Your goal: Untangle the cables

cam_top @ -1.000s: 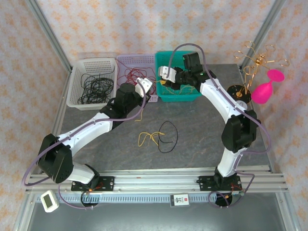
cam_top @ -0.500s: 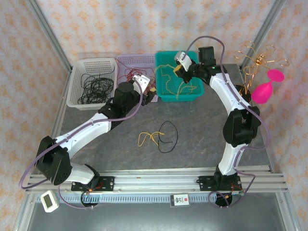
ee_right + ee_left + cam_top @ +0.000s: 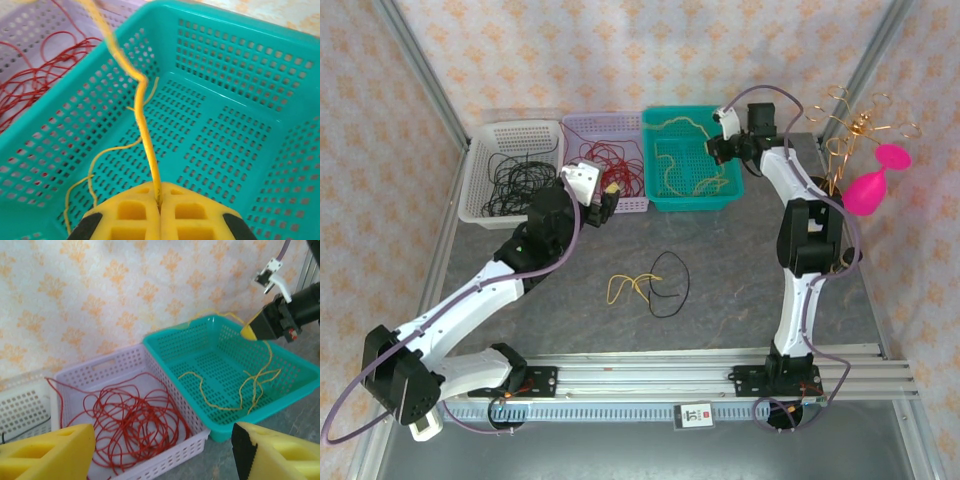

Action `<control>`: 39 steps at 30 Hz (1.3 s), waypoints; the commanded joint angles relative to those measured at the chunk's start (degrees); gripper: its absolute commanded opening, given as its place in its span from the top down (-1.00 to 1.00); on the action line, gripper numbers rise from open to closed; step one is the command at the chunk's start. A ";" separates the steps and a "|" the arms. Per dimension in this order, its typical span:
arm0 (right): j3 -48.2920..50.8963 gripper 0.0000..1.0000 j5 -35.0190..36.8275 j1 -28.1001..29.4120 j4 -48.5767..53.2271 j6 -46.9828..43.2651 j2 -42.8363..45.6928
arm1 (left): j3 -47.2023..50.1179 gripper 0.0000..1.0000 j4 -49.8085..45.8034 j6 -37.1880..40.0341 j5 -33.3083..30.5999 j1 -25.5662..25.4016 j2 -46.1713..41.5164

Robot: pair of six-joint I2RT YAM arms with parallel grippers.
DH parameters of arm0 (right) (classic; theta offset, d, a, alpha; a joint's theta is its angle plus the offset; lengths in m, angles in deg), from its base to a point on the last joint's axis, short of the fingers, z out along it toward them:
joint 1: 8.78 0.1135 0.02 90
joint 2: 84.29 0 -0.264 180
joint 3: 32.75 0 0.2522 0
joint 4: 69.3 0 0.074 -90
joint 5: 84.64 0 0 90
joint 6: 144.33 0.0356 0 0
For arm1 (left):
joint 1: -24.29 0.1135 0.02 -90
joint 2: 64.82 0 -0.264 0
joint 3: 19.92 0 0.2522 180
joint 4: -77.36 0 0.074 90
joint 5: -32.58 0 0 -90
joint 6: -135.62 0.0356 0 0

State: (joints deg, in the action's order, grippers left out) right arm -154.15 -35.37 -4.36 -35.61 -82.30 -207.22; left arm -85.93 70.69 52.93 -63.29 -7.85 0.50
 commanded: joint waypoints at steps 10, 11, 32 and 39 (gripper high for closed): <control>-12.39 1.00 21.07 2.46 4.24 12.97 -9.22 | 3.72 -0.51 -1.38 -3.28 -0.01 0.50 -2.51; -14.02 1.00 22.69 2.75 5.76 13.69 -10.48 | 4.02 -0.51 -1.38 -3.34 -0.05 0.50 -2.80; -25.17 1.00 45.54 9.45 15.08 16.07 -24.66 | 5.58 -0.53 -1.42 -4.50 0.42 0.50 -3.34; -26.50 0.99 48.77 10.42 15.11 14.55 -28.58 | 6.25 -0.53 -2.06 -5.05 0.84 0.50 -4.11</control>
State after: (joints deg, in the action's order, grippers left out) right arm -178.98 9.79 5.35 -23.18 -67.63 -233.80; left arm -80.64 69.73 49.24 -63.44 -7.82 -1.73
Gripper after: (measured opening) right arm 0.043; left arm 0.767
